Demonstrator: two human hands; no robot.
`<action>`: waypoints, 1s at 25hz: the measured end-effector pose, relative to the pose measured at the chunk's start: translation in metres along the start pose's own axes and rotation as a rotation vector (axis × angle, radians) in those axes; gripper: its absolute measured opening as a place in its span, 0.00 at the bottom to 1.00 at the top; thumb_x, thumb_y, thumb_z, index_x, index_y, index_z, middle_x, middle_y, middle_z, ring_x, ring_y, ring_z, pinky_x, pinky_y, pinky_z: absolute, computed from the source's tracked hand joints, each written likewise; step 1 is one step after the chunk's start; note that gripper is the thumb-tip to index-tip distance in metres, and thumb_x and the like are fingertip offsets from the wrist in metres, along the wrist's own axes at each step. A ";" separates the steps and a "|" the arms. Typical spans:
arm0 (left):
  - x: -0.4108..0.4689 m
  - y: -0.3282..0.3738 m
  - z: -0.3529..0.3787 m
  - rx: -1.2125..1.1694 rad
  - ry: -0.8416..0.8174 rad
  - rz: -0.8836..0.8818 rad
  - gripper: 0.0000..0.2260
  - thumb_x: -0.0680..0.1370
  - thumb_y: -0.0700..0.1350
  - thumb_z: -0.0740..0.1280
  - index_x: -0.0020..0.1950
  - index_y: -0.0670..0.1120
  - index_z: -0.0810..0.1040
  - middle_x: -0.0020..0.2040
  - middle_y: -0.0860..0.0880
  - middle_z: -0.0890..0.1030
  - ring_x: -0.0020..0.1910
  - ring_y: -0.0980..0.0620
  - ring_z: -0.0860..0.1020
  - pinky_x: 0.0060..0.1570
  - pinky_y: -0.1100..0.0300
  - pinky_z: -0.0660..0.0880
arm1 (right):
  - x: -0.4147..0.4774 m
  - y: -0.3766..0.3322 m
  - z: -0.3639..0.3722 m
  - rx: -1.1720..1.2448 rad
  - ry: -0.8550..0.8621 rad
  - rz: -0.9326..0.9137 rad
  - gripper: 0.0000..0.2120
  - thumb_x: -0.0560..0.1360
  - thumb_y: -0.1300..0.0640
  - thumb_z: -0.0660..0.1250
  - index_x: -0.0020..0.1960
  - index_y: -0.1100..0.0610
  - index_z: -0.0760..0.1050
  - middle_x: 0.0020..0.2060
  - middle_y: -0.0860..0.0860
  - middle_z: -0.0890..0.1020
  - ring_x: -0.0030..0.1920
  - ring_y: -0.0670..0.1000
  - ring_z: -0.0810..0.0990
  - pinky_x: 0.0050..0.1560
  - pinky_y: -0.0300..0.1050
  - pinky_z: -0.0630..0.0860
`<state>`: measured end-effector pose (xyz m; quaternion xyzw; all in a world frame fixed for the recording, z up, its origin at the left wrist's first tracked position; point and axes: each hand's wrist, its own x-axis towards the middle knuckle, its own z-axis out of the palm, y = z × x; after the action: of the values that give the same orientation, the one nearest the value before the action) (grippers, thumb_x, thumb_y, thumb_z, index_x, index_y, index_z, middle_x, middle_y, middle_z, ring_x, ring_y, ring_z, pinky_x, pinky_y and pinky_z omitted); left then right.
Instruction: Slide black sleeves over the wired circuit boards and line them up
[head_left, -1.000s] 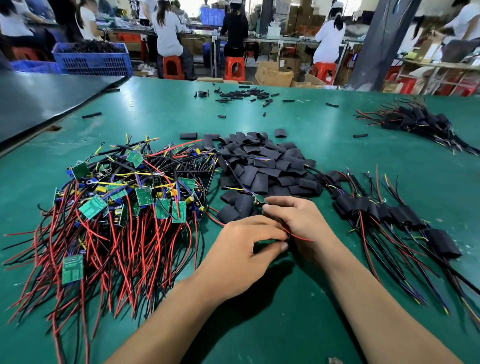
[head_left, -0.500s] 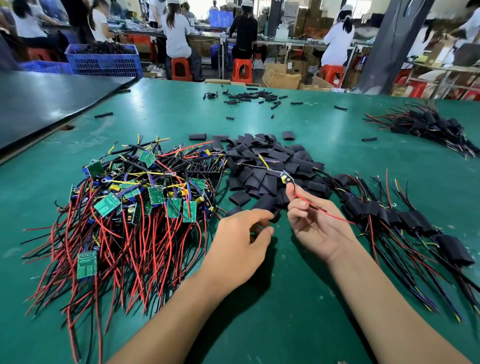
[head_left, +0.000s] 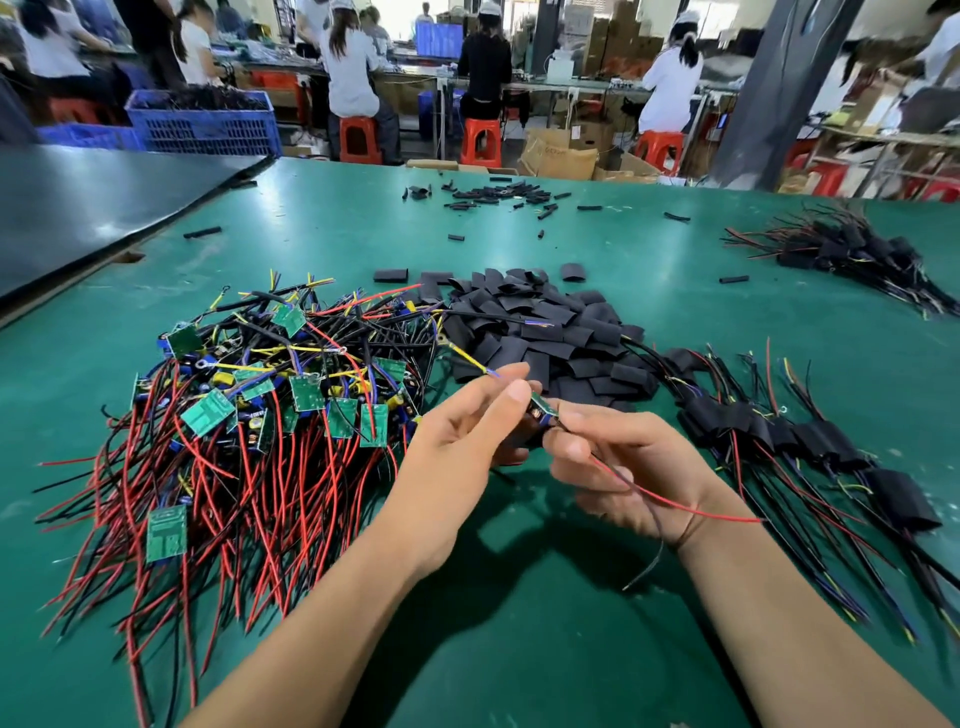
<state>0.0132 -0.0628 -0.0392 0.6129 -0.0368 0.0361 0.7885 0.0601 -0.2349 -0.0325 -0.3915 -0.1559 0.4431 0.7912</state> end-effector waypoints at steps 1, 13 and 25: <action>0.001 -0.001 -0.001 -0.018 -0.002 0.010 0.16 0.74 0.54 0.69 0.58 0.51 0.83 0.58 0.47 0.84 0.60 0.43 0.80 0.62 0.46 0.76 | -0.001 0.000 -0.002 -0.050 0.013 0.021 0.14 0.72 0.59 0.74 0.54 0.61 0.74 0.32 0.51 0.75 0.22 0.42 0.64 0.19 0.33 0.65; -0.007 -0.003 0.006 0.592 0.213 0.384 0.10 0.73 0.54 0.73 0.39 0.47 0.82 0.35 0.50 0.82 0.34 0.49 0.78 0.40 0.55 0.75 | -0.011 -0.006 -0.021 -0.242 0.093 0.151 0.06 0.79 0.59 0.65 0.54 0.55 0.78 0.31 0.48 0.66 0.24 0.41 0.62 0.19 0.31 0.62; 0.011 -0.002 -0.014 0.133 0.474 -0.069 0.15 0.77 0.48 0.71 0.36 0.41 0.75 0.24 0.49 0.75 0.20 0.45 0.76 0.20 0.60 0.71 | 0.003 -0.007 -0.024 -0.225 0.409 -0.105 0.12 0.74 0.53 0.67 0.49 0.58 0.86 0.39 0.51 0.81 0.28 0.44 0.73 0.28 0.35 0.72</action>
<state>0.0248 -0.0498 -0.0432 0.6389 0.1725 0.1544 0.7336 0.0795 -0.2463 -0.0428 -0.5503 -0.0607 0.2928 0.7796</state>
